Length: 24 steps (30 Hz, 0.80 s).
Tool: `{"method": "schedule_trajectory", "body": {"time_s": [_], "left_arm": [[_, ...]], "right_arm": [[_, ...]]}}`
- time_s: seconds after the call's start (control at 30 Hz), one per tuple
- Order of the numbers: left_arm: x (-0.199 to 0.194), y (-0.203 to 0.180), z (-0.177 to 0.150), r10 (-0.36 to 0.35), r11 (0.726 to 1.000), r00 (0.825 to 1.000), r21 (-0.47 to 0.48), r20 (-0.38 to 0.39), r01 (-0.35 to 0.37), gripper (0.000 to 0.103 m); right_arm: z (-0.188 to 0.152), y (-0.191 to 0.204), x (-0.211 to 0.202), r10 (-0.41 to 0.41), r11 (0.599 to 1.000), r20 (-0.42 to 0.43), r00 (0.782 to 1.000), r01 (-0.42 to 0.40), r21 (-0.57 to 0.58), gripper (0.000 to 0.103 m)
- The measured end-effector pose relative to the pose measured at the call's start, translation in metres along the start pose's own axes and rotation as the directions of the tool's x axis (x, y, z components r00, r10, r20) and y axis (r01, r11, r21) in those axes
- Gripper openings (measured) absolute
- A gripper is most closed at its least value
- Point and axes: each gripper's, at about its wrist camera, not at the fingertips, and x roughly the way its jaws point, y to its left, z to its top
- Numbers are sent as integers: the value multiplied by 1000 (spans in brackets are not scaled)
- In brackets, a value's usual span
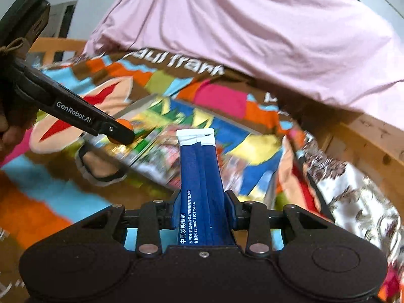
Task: Organize snacks
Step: 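Carry the orange and blue pack over the metal tray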
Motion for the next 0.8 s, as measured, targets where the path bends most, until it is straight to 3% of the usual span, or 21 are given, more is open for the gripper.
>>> {"method": "schedule_trajectory", "body": {"time_s": [0.33,0.47,0.6,0.8], "left_arm": [[54,23,66,62,998,990,-30,124,-58,36],[75,48,76,103,993,988,-66,113,-96,36],[93,70,72,133,987,987,-107,90,-123,36],[114,91,66,173,975,984,-150,48,-164,36]], "right_arm": [[59,-44,90,-30,987,15,999,27,155,37],[70,-51,123,-26,978,4,1000,24,208,37],[74,-49,149,35,948,-21,999,-27,318,37],[89,-41,173,62,943,-52,997,-41,331,37]]}}
